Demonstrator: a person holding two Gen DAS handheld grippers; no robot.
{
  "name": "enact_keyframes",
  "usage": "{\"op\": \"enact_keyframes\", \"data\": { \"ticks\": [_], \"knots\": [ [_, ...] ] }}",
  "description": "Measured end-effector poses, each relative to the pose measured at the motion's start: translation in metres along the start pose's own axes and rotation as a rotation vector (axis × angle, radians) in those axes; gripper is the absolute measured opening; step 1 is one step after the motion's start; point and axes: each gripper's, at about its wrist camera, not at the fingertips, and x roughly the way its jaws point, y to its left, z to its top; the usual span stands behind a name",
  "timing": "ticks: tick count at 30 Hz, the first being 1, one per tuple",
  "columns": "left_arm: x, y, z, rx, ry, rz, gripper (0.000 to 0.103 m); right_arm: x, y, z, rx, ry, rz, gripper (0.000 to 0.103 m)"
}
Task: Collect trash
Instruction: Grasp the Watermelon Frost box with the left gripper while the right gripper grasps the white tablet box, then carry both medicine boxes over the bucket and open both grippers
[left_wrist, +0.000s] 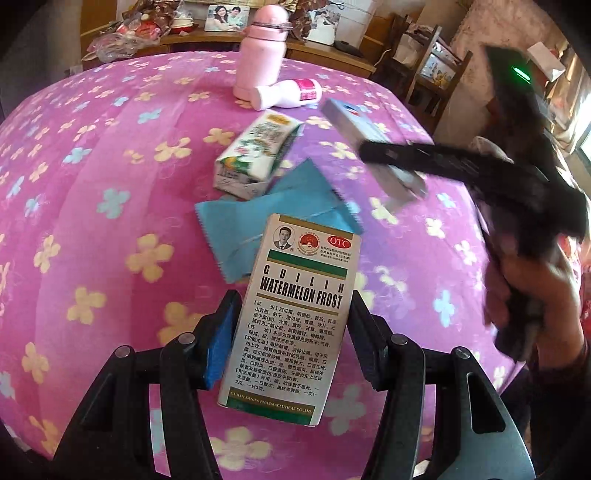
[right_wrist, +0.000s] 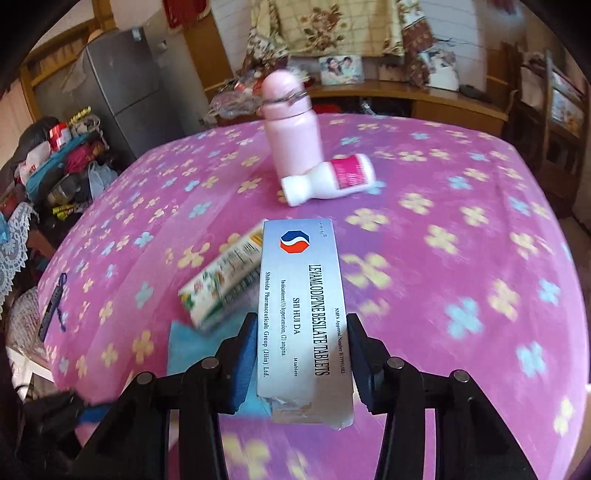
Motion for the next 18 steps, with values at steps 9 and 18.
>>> {"op": "enact_keyframes", "data": {
  "ticks": [9, 18],
  "knots": [
    [0.012, -0.061, -0.006, 0.073, 0.008, -0.039, 0.056, -0.080, -0.047, -0.073, 0.071, -0.030, -0.112, 0.045],
    [0.021, -0.119, -0.002, 0.137, 0.023, -0.085, 0.056, -0.138, -0.097, -0.119, 0.171, -0.075, -0.191, 0.045]
  ]
}}
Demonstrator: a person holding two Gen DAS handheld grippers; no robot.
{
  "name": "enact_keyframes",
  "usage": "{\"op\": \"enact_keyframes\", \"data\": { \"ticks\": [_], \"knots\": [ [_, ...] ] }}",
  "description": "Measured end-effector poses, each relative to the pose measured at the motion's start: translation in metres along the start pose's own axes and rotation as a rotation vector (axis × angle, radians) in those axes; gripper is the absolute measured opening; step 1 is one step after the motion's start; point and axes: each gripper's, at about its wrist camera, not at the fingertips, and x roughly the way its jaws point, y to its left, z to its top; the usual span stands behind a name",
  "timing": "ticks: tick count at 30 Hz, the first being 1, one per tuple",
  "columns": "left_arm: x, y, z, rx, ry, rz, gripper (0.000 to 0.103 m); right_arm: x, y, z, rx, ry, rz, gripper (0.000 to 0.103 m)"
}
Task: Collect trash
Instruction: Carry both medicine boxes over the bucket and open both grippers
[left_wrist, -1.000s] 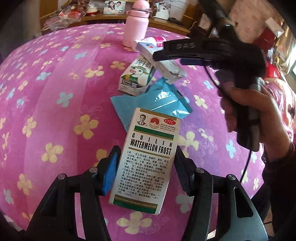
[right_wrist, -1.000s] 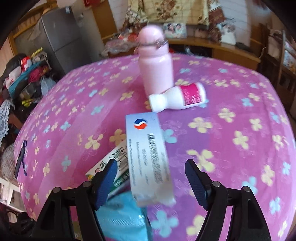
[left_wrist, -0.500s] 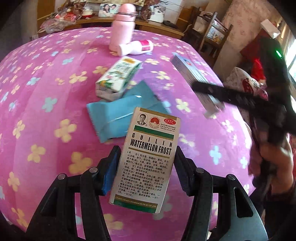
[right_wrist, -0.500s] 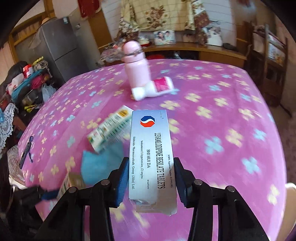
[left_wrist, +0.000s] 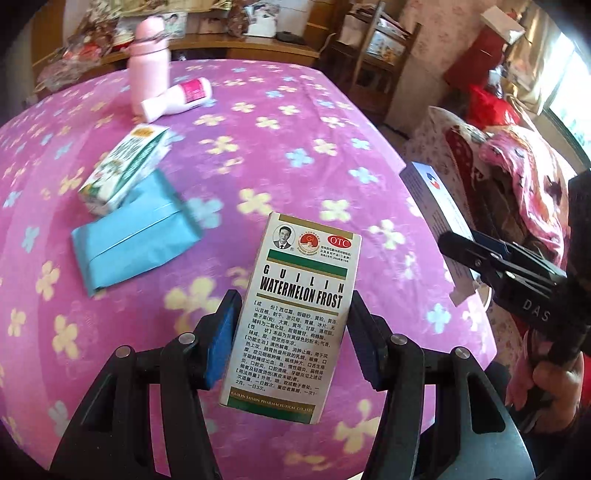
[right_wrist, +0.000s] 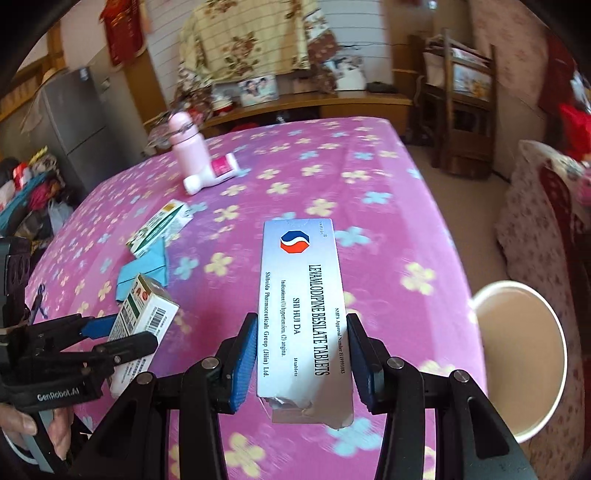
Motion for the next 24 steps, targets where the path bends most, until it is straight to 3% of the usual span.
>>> {"op": "enact_keyframes", "data": {
  "ticks": [24],
  "knots": [
    [0.055, -0.140, 0.035, 0.151, 0.030, -0.112, 0.055, -0.040, -0.133, -0.040, 0.198, -0.016, -0.155, 0.045]
  ]
}}
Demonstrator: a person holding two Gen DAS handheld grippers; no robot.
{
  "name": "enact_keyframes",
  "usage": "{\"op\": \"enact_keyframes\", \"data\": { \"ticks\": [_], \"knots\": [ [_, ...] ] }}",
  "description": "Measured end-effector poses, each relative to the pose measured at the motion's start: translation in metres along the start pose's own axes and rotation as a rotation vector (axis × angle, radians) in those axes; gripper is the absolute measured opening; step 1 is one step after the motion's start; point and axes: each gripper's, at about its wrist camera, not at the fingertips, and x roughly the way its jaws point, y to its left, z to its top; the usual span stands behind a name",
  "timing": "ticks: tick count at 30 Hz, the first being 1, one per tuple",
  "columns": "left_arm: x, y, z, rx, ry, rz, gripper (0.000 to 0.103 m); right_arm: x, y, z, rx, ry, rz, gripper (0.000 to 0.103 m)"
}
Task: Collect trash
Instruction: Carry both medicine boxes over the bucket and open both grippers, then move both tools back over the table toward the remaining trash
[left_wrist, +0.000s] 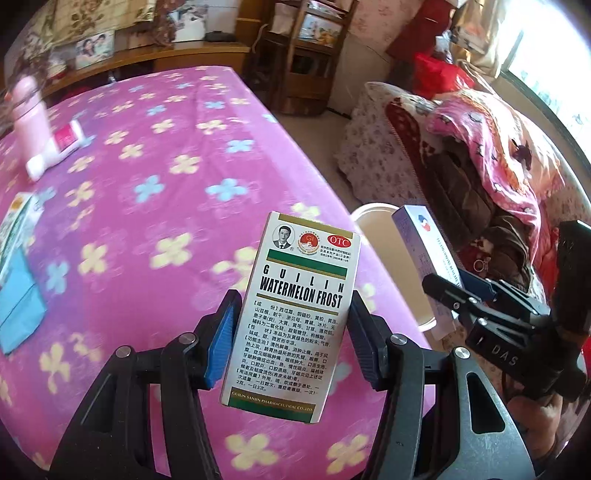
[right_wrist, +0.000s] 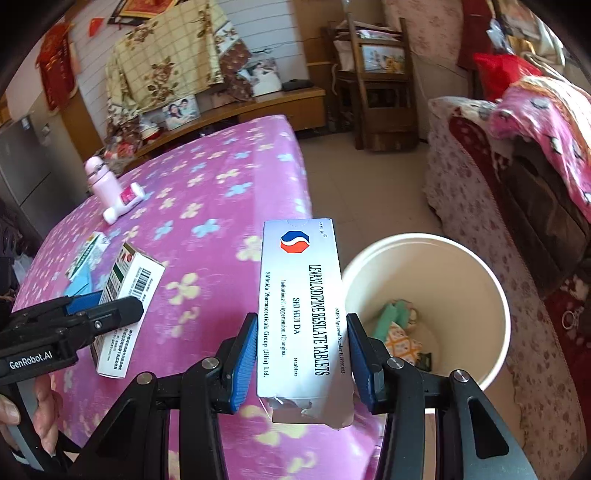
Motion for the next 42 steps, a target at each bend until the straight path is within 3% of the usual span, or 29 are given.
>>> {"op": "enact_keyframes", "data": {
  "ticks": [18, 28, 32, 42],
  "knots": [
    [0.066, -0.090, 0.032, 0.105, 0.056, -0.066, 0.055, 0.014, -0.111, -0.017, 0.178, 0.048, -0.106, 0.045],
    [0.089, -0.110, 0.045, 0.072, 0.078, -0.132, 0.055, 0.030, -0.138, -0.023, 0.255, 0.069, -0.137, 0.046],
    [0.099, -0.112, 0.048, 0.032, 0.093, -0.190, 0.056, 0.038, -0.151, -0.027, 0.323, 0.070, -0.147, 0.063],
    [0.096, -0.104, 0.042, 0.038, 0.088, -0.170, 0.066, 0.038, -0.145, -0.037, 0.326, 0.094, -0.136, 0.063]
  ]
}}
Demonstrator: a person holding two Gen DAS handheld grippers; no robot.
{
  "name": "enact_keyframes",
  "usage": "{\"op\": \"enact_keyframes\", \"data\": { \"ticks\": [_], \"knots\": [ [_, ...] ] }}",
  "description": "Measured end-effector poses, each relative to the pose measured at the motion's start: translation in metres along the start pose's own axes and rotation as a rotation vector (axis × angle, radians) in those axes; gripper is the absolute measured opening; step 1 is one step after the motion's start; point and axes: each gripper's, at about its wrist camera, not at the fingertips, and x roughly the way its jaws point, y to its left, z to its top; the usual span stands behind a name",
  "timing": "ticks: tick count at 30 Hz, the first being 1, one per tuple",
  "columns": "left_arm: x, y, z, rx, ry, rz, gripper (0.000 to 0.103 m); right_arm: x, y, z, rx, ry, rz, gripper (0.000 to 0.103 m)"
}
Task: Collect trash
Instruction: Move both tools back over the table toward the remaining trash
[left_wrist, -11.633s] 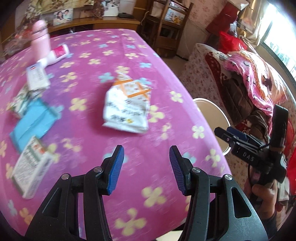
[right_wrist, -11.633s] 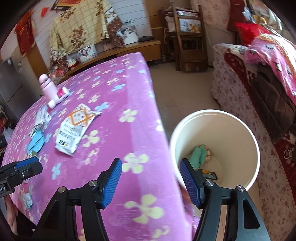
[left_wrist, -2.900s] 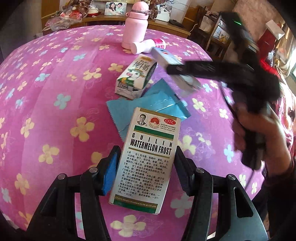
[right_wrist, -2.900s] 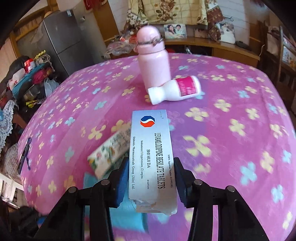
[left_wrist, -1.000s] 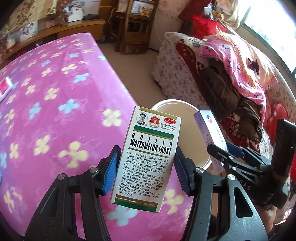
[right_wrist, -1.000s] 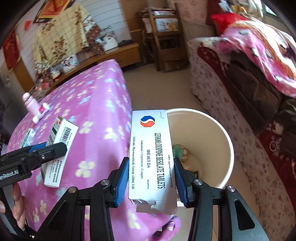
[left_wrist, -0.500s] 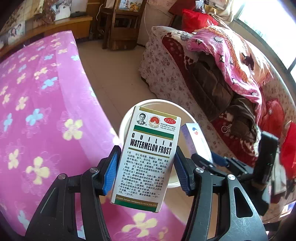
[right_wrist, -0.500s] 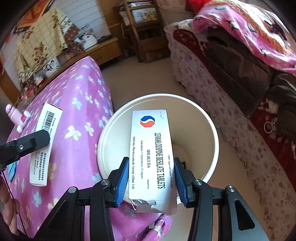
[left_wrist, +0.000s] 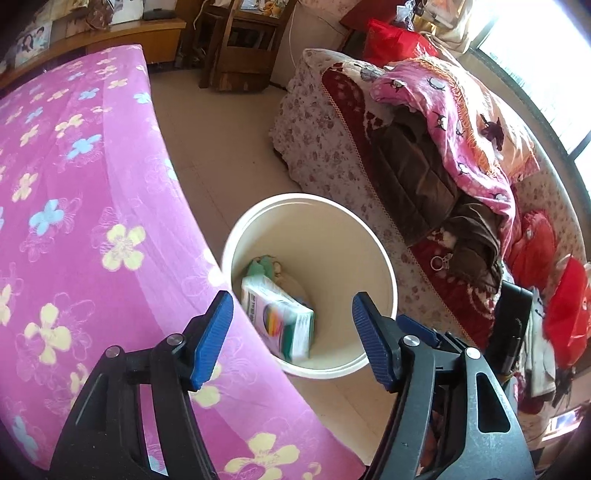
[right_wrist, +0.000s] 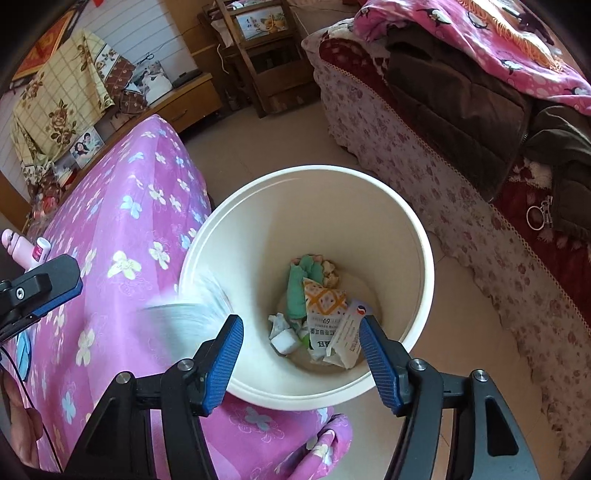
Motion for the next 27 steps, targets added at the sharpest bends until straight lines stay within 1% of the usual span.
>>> {"op": "enact_keyframes", "data": {
  "ticks": [4, 10, 14, 21, 27],
  "knots": [
    [-0.010, 0.010, -0.002, -0.016, -0.019, 0.028, 0.066, -0.009, 0.007, -0.001, -0.007, -0.018, 0.007, 0.063],
    [-0.029, 0.030, -0.012, -0.011, -0.044, 0.134, 0.066, -0.021, 0.032, -0.003, -0.048, -0.040, 0.019, 0.063],
    [-0.046, 0.047, -0.022, -0.018, -0.061, 0.181, 0.066, -0.027, 0.052, -0.004, -0.079, -0.049, 0.033, 0.063],
    [-0.078, 0.076, -0.038, -0.029, -0.097, 0.257, 0.066, -0.037, 0.098, -0.010, -0.155, -0.053, 0.062, 0.063],
    [-0.113, 0.113, -0.064, -0.051, -0.105, 0.313, 0.066, -0.042, 0.150, -0.021, -0.235, -0.036, 0.121, 0.063]
  ]
}}
